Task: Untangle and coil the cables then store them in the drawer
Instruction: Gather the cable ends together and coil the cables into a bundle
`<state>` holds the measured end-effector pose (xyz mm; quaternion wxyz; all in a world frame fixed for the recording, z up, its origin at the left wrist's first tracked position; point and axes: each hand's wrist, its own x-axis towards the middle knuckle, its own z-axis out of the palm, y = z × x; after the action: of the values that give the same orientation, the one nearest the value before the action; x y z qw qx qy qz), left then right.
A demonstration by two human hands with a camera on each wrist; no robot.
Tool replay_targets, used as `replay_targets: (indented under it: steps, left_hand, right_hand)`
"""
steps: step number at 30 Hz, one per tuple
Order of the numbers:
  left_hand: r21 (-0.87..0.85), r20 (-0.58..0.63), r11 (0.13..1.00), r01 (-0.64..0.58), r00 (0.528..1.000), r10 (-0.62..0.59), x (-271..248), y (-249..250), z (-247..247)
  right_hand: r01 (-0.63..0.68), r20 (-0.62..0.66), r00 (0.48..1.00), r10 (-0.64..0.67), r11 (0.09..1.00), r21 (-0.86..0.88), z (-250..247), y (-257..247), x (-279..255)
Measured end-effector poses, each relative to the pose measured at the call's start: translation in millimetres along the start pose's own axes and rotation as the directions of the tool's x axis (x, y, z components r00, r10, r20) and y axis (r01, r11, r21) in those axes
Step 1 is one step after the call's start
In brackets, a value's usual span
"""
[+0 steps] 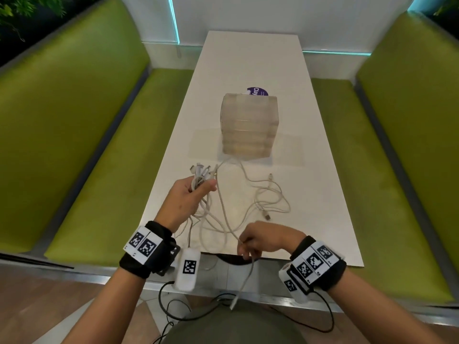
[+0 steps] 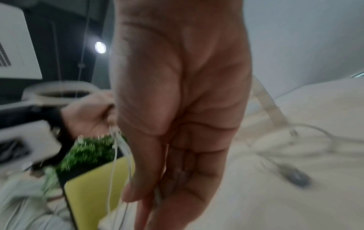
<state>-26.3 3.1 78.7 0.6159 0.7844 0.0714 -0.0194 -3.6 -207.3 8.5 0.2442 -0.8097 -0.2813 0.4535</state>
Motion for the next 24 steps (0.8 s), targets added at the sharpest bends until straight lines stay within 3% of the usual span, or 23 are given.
replay_targets:
  steps: [3, 6, 10, 12, 14, 15, 17, 19, 22, 24]
  left_hand:
    - [-0.022, -0.008, 1.000, 0.003, 1.000, -0.003, 0, 0, -11]
    - [-0.002, -0.010, 1.000, -0.014, 1.000, 0.013, 0, 0, -17]
    - [-0.029, 0.022, 0.999, -0.029, 0.999, 0.030, -3, 1, -22]
    - [-0.012, 0.115, 1.000, -0.016, 0.993, 0.018, -7, 2, -21]
    - [0.033, 0.218, 0.999, -0.010, 0.976, 0.002, -12, 2, -17]
    - [0.058, 0.263, 0.998, -0.005, 0.965, -0.010, -14, 1, -14]
    - [0.105, 0.326, 0.994, 0.010, 0.944, -0.044, -16, 0, -6]
    - [0.133, 0.358, 0.991, 0.024, 0.931, -0.071, -15, -2, 0]
    - [0.118, 0.384, 0.993, -0.003, 0.923, -0.042, -17, 1, 7]
    - [0.090, 0.340, 0.996, -0.011, 0.940, -0.020, -16, 4, 7]
  right_hand:
    - [-0.065, 0.009, 0.998, 0.067, 0.993, -0.094, 30, 14, 7]
    - [-0.112, -0.112, 0.990, 0.089, 0.970, -0.214, 56, 22, 14]
    - [-0.135, -0.234, 0.969, 0.081, 0.965, -0.223, 74, 24, 11]
    - [-0.118, -0.250, 0.963, 0.097, 0.991, -0.070, 68, 25, 4]
    - [-0.076, -0.336, 0.932, 0.136, 0.980, 0.185, 50, 23, -6]
    - [-0.028, -0.417, 0.900, 0.126, 0.972, 0.233, 39, 19, -12]
    - [0.117, -0.555, 0.831, 0.042, 0.962, 0.248, 17, 7, -23]
    - [0.283, -0.611, 0.788, -0.078, 0.927, 0.247, 1, -9, -31]
    - [0.390, -0.606, 0.762, -0.227, 0.908, 0.151, -5, -23, -36]
    - [0.353, -0.558, 0.801, -0.217, 0.924, 0.147, -4, -20, -36]
